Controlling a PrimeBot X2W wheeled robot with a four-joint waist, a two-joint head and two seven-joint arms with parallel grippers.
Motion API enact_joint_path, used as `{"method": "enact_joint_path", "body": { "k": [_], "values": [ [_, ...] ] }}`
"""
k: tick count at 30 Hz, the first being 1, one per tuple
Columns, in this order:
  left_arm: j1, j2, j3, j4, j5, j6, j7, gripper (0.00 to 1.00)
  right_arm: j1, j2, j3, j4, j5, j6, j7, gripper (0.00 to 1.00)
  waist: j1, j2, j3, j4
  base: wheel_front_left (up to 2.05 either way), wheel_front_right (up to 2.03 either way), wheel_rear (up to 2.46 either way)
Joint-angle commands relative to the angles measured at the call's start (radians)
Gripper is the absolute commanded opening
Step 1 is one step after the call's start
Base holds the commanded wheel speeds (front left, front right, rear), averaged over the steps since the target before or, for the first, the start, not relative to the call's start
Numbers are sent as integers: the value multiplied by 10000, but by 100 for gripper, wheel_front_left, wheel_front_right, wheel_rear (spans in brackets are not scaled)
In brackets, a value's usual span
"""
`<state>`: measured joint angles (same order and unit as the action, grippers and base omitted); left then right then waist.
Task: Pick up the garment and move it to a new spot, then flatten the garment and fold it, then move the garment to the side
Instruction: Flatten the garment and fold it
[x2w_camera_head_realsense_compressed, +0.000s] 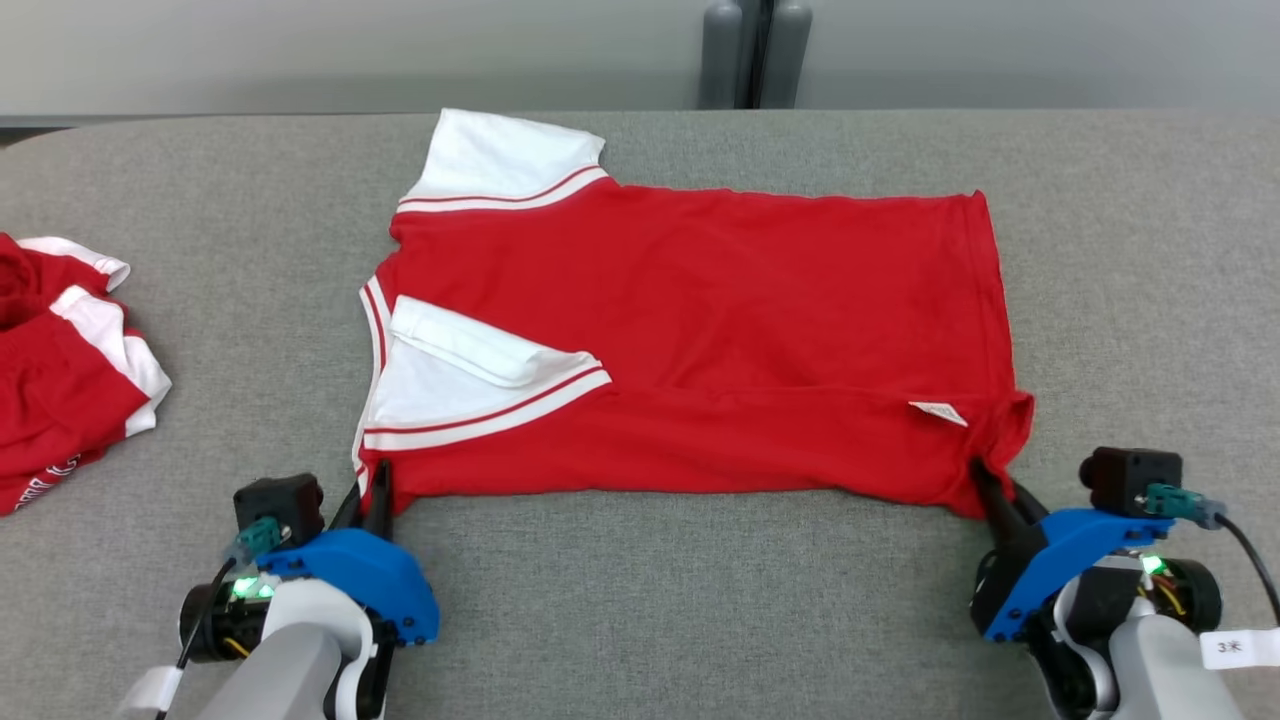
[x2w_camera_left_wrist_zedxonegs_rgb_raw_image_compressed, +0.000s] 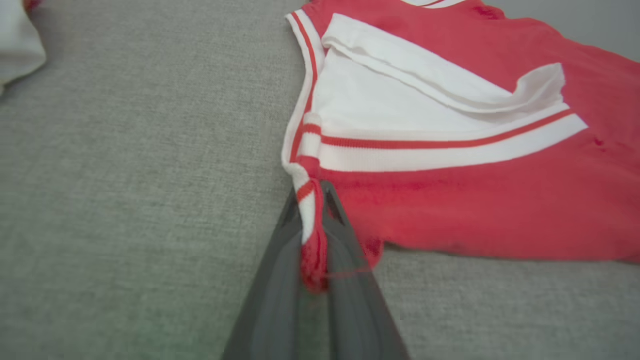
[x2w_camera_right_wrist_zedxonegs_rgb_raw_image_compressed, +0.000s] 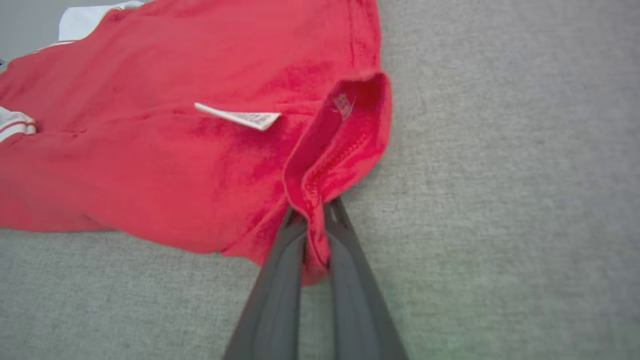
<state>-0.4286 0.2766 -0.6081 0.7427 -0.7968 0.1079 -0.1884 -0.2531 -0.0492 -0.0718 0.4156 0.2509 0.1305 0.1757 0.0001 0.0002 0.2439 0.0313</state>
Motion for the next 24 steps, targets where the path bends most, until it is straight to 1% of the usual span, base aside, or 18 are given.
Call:
{"method": "enact_joint_path", "body": {
  "k": [1,5,9,10,15,18,20,21,22,23,24],
  "values": [
    [254,121,20,-19,-30,66,-48,0,134,-41,-156,-202,-134,5,-23,0,-1,-2,-97,1,0,0,0],
    [666,345,-9,-551,50,135,-208,0,634,-237,-601,-1010,-270,2,370,0,-1,-2,-374,89,0,0,0],
    [1377,661,-17,-1467,28,415,-175,0,1447,-406,-966,-2055,-203,0,1110,0,-1,-2,-664,151,0,0,0],
    [1377,661,-17,-1467,28,415,-175,0,1447,-406,-966,-2055,-203,0,1110,0,-1,-2,-664,151,0,0,0],
    [2597,1225,-284,-2948,110,1044,409,0,2629,-306,-1325,-3251,-23,-4,1911,0,-1,-2,-948,144,0,0,0],
    [3180,1513,-320,-3850,39,1482,859,0,3233,-177,-1443,-3650,189,-4,2191,0,-1,-2,-1070,217,0,0,0],
    [3547,1608,-327,-4382,-76,1638,1074,0,3501,-112,-1359,-3770,360,-3,2317,0,-1,-2,-1123,259,0,0,0],
    [3701,1670,-382,-4592,-147,1675,1232,0,3598,-86,-1352,-3801,464,-1,2343,3,-1,-2,-1157,279,0,0,0],
    [3817,1736,-410,-4789,-165,1691,1338,16,3679,-73,-1340,-3788,523,2,2375,44,-1,-2,-1177,292,0,0,0],
    [3862,1809,-446,-4939,-144,1727,1415,75,3747,-62,-1348,-3742,557,2,2384,100,-1,-2,-1201,307,0,0,0],
    [3902,1864,-467,-5090,-112,1751,1448,100,3785,-58,-1370,-3687,570,2,2388,100,-1,-2,-1232,325,0,0,0]
  ]
}}
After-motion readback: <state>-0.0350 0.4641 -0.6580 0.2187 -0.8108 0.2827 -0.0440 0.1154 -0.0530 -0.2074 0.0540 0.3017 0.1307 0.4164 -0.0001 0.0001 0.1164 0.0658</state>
